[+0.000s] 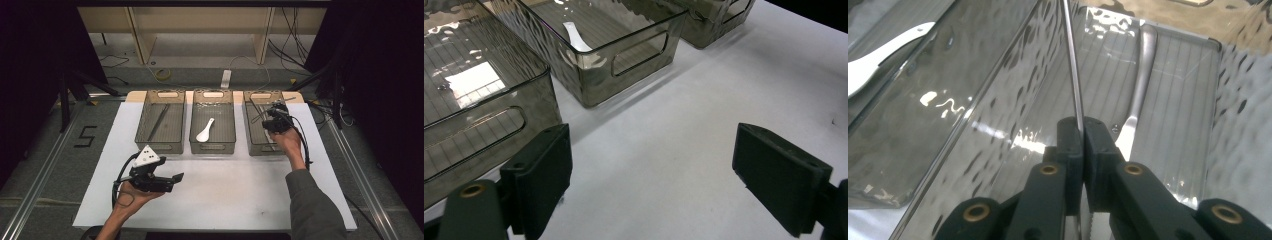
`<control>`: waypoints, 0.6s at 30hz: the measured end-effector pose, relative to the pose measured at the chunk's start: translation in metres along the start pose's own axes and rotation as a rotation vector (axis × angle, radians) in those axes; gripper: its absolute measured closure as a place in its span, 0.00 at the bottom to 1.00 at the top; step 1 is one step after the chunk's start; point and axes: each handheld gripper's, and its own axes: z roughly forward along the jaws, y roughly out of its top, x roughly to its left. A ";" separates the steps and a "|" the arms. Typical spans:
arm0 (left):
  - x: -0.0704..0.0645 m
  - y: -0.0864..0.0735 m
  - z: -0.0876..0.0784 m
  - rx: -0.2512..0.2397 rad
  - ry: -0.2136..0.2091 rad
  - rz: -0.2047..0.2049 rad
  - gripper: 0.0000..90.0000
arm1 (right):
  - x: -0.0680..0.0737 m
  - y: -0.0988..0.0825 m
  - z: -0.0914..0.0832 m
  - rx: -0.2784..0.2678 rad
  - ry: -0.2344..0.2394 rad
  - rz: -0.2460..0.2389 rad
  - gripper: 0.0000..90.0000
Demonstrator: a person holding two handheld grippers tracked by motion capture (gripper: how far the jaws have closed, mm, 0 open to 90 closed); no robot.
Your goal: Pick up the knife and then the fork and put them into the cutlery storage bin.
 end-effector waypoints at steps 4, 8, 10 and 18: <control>0.001 0.000 0.000 0.004 0.002 0.000 0.18 | 0.000 0.000 0.004 0.015 -0.006 0.018 0.95; 0.001 0.000 0.001 0.011 0.001 -0.002 0.18 | -0.001 0.001 0.002 0.004 0.022 0.028 0.77; 0.001 0.000 0.001 0.012 0.001 0.002 0.18 | 0.001 0.002 -0.003 -0.011 0.024 0.013 0.74; 0.001 0.000 0.001 0.008 -0.001 -0.007 0.18 | 0.005 0.000 -0.018 -0.031 0.064 -0.020 0.57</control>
